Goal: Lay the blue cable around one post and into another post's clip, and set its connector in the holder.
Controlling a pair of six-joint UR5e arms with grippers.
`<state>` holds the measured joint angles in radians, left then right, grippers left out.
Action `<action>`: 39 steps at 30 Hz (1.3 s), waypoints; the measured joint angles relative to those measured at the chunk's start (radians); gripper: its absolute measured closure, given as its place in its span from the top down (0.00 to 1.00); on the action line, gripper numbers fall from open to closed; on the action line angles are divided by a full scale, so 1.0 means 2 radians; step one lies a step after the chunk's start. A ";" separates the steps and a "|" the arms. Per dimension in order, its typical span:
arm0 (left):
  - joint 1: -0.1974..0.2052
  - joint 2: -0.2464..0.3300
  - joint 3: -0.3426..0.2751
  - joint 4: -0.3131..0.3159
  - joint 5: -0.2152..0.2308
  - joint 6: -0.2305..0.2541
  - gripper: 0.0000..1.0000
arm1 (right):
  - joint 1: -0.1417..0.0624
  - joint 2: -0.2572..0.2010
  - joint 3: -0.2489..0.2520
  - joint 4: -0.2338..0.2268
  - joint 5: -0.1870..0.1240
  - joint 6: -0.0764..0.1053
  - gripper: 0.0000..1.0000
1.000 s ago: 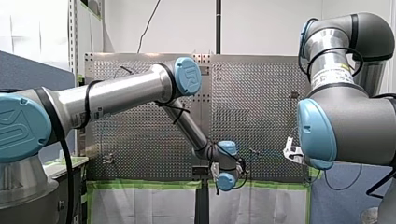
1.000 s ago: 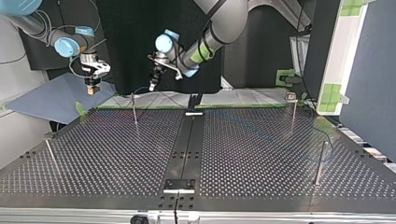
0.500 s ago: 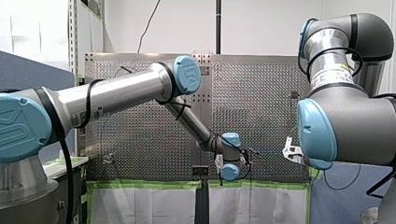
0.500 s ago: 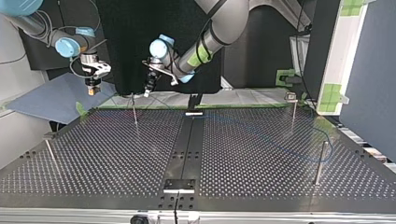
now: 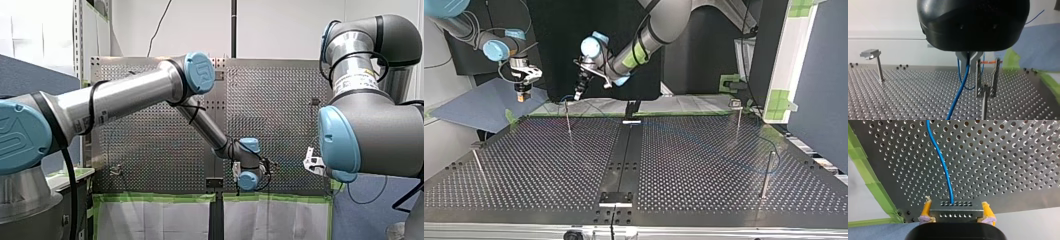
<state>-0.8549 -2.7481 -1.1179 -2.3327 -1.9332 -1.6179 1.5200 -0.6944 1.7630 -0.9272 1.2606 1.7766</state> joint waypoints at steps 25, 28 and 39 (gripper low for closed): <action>-0.004 0.000 -0.051 0.034 0.005 -0.031 0.00 | 0.000 0.003 0.000 0.002 -0.001 0.001 0.05; 0.003 0.000 -0.056 0.035 0.006 -0.033 0.00 | 0.000 0.003 0.000 0.002 -0.001 0.001 0.05; 0.012 -0.001 -0.075 0.053 0.011 -0.036 0.00 | 0.000 0.004 0.000 0.003 -0.001 0.003 0.05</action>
<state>-0.8303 -2.7493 -1.2672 -2.2269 -1.9108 -1.6889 1.5195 -0.6872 1.7621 -0.9212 1.2595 1.7823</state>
